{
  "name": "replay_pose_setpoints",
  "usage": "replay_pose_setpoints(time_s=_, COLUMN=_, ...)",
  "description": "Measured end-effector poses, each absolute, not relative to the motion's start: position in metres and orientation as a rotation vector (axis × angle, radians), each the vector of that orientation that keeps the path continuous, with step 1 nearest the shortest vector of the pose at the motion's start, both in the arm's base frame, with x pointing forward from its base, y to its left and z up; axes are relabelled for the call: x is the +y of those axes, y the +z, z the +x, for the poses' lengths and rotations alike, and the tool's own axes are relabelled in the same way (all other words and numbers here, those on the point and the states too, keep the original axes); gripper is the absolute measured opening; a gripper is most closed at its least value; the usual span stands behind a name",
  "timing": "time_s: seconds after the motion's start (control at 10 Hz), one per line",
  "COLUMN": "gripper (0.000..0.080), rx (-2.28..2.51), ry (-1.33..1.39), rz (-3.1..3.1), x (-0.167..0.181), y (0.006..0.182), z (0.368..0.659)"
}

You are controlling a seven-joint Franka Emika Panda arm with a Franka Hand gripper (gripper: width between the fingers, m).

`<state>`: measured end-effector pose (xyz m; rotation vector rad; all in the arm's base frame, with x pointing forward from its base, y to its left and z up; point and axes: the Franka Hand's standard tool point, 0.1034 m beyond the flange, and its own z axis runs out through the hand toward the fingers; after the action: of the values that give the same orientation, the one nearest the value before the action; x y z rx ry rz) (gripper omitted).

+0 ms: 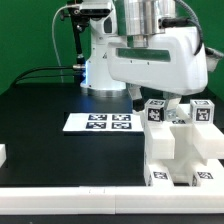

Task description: Assemble chair

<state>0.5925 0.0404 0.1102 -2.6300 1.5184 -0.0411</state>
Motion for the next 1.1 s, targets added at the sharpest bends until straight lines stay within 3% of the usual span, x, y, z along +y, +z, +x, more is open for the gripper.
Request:
replay_pose_setpoints(time_s=0.1, gripper=0.0649, rx=1.432, ry=-0.047, rz=-2.683, x=0.041, y=0.11, z=0.592)
replay_pose_setpoints(time_s=0.3, gripper=0.0649, rx=0.827, ry=-0.068, rz=-2.957, x=0.051, y=0.109, z=0.59)
replay_pose_setpoints(time_s=0.4, gripper=0.0649, rx=0.851, ry=-0.067, rz=-2.949, x=0.05, y=0.108, z=0.59)
replay_pose_setpoints(time_s=0.6, gripper=0.0412, rx=0.889, ry=-0.064, rz=-2.939, x=0.05, y=0.107, z=0.59)
replay_pose_setpoints(time_s=0.7, gripper=0.0412, rx=0.959, ry=-0.061, rz=-2.916, x=0.05, y=0.107, z=0.59)
replay_pose_setpoints(time_s=0.8, gripper=0.0261, rx=1.088, ry=-0.055, rz=-2.869, x=0.05, y=0.107, z=0.59)
replay_pose_setpoints(time_s=1.1, gripper=0.0262, rx=1.52, ry=-0.038, rz=-2.661, x=0.05, y=0.107, z=0.59)
